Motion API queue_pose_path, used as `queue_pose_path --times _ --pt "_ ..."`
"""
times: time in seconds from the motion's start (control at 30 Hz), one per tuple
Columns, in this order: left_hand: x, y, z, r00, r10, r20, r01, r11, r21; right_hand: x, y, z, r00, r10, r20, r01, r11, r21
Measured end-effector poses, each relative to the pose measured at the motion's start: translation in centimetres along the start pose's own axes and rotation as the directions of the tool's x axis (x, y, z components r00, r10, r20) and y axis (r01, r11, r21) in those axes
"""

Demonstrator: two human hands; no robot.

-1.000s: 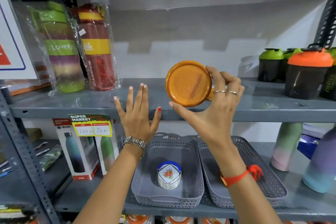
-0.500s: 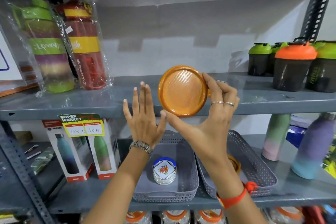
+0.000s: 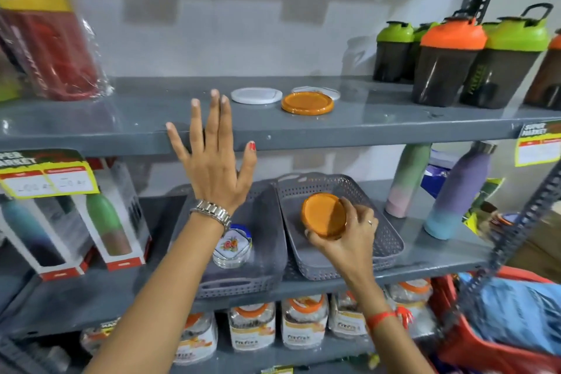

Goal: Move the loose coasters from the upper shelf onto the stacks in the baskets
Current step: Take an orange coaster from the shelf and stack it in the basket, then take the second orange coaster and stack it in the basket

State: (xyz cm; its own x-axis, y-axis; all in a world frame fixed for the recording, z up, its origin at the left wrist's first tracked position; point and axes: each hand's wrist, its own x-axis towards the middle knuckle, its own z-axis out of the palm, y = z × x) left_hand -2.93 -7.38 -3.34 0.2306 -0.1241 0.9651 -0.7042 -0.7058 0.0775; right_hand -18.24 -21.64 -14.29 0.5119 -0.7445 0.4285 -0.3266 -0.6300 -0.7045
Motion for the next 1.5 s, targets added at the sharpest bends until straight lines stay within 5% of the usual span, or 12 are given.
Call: queue_pose_path --times 0.17,0.27,0.47,0.87,1.03,1.13,1.23,1.37,1.43,1.5 --pt "-0.4 -0.2 0.5 0.999 0.031 -0.013 -0.03 0.998 0.048 4.4 4.3 2.0 0.948 0.291 0.127 -0.234 0.911 -0.339" --pt "-0.8 -0.6 0.9 0.998 0.065 -0.02 -0.064 0.995 0.073 6.3 6.0 3.5 0.901 0.381 0.208 -0.254 0.852 -0.458" --pt "-0.8 -1.0 1.2 0.994 0.093 -0.058 -0.086 0.99 0.114 7.0 8.0 5.8 0.843 0.419 0.337 -0.182 0.812 -0.555" --pt "-0.9 -1.3 1.8 0.986 0.117 -0.117 -0.101 0.986 0.132 7.2 8.0 7.0 0.831 0.445 0.334 -0.145 0.753 -0.642" --pt "-1.0 -1.4 2.1 0.986 0.103 -0.134 -0.085 0.987 0.136 5.5 5.5 5.3 0.971 0.239 0.016 -0.204 0.858 -0.472" --pt "-0.9 -1.4 2.2 0.983 0.094 -0.156 -0.072 0.987 0.141 3.4 2.8 3.9 0.973 0.046 -0.228 -0.102 0.966 -0.238" --pt "-1.0 -1.4 2.2 0.984 0.102 -0.148 -0.084 0.989 0.123 2.7 -1.6 1.5 0.8 -0.184 -0.571 0.207 0.978 -0.026" --pt "-1.0 -1.3 1.7 0.988 0.094 -0.123 -0.081 0.991 0.104 4.0 -8.7 -3.3 0.399 -0.479 -0.782 0.463 0.841 -0.279" --pt "-0.9 -1.1 1.5 0.992 0.073 -0.103 -0.064 0.994 0.084 5.7 -11.8 -4.7 0.425 -0.497 -0.756 0.411 0.85 -0.329" --pt "-0.9 -0.9 1.3 0.995 0.056 -0.087 -0.051 0.997 0.06 7.8 -14.1 -5.5 0.59 -0.492 -0.64 0.272 0.867 -0.417"
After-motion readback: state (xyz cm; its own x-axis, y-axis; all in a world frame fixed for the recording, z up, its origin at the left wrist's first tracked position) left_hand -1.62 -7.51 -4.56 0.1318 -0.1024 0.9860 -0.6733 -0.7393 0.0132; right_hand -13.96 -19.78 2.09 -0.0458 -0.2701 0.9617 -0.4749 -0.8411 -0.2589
